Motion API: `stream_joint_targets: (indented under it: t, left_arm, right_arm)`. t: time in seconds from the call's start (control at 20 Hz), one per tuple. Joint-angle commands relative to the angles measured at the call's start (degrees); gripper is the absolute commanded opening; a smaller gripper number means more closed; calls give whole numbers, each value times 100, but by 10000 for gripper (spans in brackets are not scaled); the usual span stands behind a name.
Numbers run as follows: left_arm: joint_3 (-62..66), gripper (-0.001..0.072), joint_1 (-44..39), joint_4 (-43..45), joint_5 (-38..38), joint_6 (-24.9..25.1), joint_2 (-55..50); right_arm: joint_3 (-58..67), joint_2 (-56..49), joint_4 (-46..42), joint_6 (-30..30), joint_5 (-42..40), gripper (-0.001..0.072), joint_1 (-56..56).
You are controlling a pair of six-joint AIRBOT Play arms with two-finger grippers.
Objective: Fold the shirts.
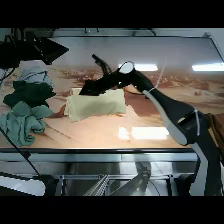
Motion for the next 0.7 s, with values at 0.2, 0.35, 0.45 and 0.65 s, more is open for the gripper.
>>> stream_joint_targets:
  t: [0.2, 0.35, 0.45, 0.65]
  left_arm:
    - [-114, -1, 173, -33, -754, 402, 26]
    - [-1095, -1, 474, 651, -527, 544, 540]
    - [-2083, 0, 785, 1163, -17, 605, 997]
    - [-3268, 1, 1300, 1224, 181, 643, 1513]
  right_arm:
    - [-682, 903, -511, 468, 2004, 125, -1991]
    - [-2223, 1698, -1593, 269, 1390, 126, -2393]
    - [-3145, 1987, -2044, 208, 245, 328, -2437]
    - [-3499, 1598, -1744, 208, -540, 643, -2157]
